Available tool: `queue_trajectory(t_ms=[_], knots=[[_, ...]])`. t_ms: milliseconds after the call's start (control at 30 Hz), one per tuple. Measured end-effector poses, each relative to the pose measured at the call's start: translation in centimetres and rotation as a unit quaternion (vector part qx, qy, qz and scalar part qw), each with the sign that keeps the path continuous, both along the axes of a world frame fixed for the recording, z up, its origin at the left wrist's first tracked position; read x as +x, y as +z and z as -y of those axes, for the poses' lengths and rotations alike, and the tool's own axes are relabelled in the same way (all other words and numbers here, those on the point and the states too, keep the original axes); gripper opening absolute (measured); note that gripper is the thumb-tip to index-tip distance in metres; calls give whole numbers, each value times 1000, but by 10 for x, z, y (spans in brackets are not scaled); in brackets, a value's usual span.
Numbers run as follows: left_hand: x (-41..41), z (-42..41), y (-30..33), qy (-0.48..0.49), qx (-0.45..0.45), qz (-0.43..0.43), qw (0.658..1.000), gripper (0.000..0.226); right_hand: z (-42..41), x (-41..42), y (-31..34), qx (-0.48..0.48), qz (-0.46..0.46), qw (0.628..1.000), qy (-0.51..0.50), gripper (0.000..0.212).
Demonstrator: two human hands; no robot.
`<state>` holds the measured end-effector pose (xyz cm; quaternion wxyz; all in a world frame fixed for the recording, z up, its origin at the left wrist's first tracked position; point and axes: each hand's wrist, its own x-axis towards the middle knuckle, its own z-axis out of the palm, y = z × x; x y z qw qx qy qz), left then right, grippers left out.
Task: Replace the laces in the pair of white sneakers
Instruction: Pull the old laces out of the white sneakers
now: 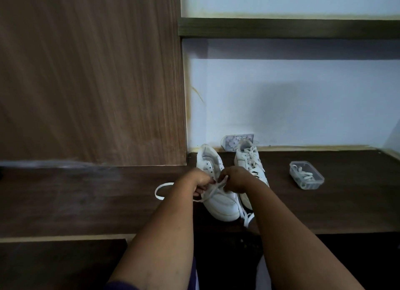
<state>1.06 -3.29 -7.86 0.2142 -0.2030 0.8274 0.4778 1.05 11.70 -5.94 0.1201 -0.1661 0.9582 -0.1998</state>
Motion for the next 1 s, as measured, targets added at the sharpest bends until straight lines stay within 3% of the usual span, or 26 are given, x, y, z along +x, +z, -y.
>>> queue_trajectory(t_ms=[133, 233, 300, 367, 467, 533, 567, 667, 733, 767, 800, 867, 900, 933, 1000], knots=[[0, -3, -5, -12, -16, -3, 1000, 14, -2, -5, -1, -34, -68, 997, -7, 17], [3, -8, -3, -16, -2, -17, 1000, 16, -7, -6, 7, -216, 22, 968, -128, 24], [3, -10, -4, -19, 15, -2, 1000, 15, -17, -6, 17, -402, 97, 885, -214, 29], [1, -11, -5, -16, 17, -5, 1000, 13, -33, -8, 27, -547, 106, 789, -258, 35], [-3, -9, -2, 43, 55, -49, 996, 19, -53, -16, 32, -707, 47, 655, -264, 52], [-2, -8, 5, 93, 128, -54, 986, 24, -63, -21, 34, -790, 10, 548, -276, 56], [-1, -7, 10, 122, 174, -51, 976, 28, -68, -22, 36, -802, -10, 519, -295, 58], [-1, 0, 29, 231, 301, -85, 921, 34, -74, -23, 40, -751, -116, 542, -358, 49], [-1, 11, 44, 302, 335, -154, 879, 32, -69, -23, 34, -710, -160, 597, -338, 26], [-1, 18, 49, 335, 328, -196, 861, 29, -67, -23, 28, -667, -178, 651, -316, 20], [-1, 24, 54, 366, 305, -246, 844, 26, -66, -23, 21, -583, -191, 736, -286, 23], [0, 37, 59, 419, 233, -361, 800, 19, -61, -23, 11, -330, -164, 906, -207, 30], [3, 43, 60, 441, 198, -415, 771, 17, -57, -22, 8, -218, -143, 949, -176, 33], [6, 48, 62, 458, 170, -452, 746, 15, -50, -21, 6, -147, -130, 969, -149, 35], [13, 55, 64, 479, 131, -477, 725, 26, -33, -14, 9, -90, -124, 983, -106, 36]])
